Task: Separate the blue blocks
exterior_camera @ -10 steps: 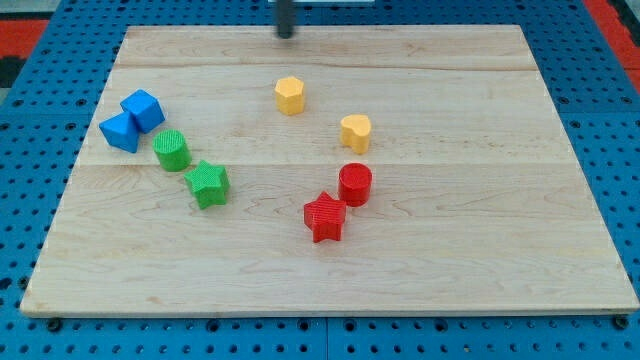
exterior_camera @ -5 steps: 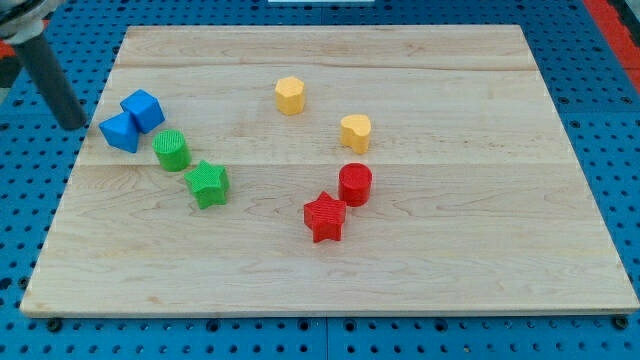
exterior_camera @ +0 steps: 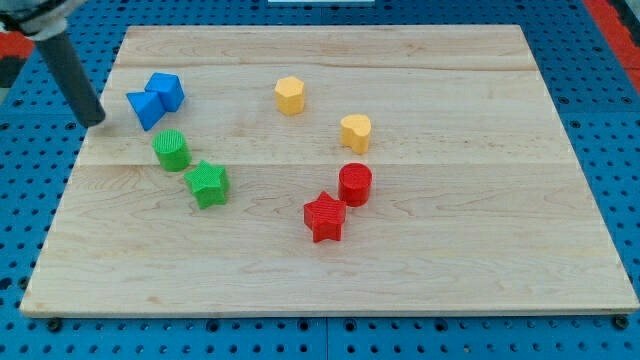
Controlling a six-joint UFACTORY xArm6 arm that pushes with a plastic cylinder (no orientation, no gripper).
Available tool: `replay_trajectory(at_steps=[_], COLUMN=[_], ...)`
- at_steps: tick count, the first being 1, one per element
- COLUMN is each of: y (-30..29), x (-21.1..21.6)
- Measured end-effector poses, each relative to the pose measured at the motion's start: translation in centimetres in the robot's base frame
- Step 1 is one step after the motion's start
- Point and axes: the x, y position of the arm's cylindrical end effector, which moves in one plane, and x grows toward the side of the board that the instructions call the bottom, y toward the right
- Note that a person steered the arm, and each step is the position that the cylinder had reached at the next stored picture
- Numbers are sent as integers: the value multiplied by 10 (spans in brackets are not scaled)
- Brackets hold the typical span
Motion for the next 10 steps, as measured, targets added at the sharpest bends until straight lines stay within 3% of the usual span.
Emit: replay_trajectory(at_steps=[1, 3, 10], y=[35, 96, 128], x=[-28, -30, -36])
